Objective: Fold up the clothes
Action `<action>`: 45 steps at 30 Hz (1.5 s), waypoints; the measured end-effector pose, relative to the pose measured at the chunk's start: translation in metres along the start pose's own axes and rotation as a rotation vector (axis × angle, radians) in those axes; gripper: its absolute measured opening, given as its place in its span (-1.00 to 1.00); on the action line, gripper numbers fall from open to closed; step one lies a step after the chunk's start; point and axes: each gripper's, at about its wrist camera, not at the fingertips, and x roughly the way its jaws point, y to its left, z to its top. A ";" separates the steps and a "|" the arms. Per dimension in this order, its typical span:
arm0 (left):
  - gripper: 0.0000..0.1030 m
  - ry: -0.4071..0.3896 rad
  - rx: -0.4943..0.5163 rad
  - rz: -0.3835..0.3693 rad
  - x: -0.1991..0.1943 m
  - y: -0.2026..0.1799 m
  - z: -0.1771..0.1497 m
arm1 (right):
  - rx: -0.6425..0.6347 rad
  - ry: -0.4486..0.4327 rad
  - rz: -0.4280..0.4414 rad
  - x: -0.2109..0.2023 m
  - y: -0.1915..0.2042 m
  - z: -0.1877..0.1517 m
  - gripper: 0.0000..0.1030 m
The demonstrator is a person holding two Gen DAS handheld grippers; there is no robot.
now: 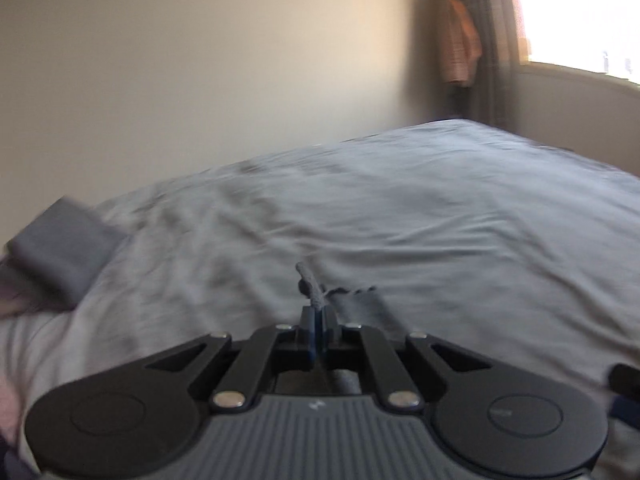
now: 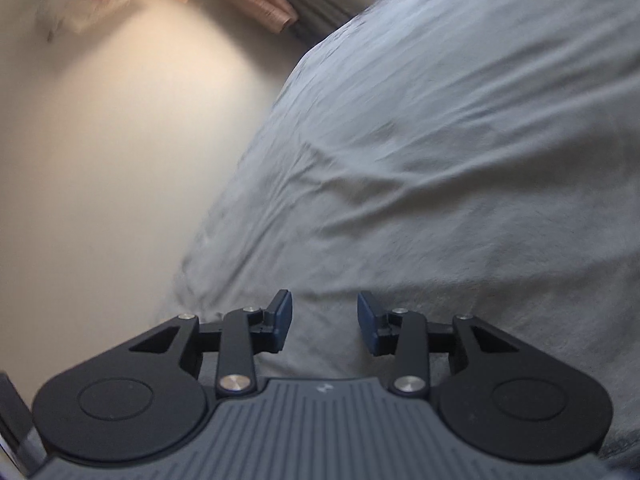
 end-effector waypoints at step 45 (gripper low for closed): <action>-0.70 0.187 -0.202 -0.319 0.046 0.023 -0.001 | -0.935 0.451 0.404 -0.016 0.083 -0.091 -0.75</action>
